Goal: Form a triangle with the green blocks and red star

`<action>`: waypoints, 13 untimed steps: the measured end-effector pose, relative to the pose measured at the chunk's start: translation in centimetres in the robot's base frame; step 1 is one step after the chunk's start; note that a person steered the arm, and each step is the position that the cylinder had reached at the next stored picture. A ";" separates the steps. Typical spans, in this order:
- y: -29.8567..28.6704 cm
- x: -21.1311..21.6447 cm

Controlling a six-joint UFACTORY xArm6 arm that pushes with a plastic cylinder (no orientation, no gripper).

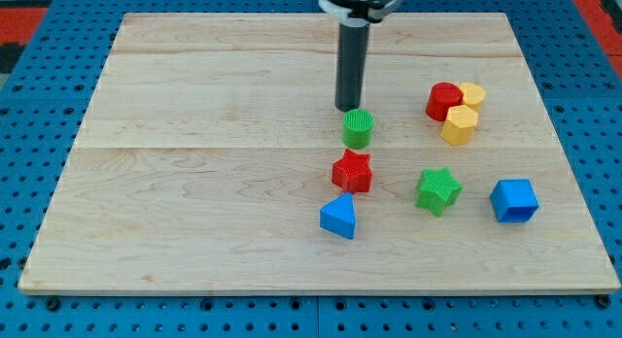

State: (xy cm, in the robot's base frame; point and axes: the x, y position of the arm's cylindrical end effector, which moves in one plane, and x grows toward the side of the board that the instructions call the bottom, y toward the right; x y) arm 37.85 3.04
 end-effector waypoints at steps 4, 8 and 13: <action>11.9 9.4; 10.2 8.9; -1.8 10.9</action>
State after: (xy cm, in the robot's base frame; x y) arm 48.74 1.21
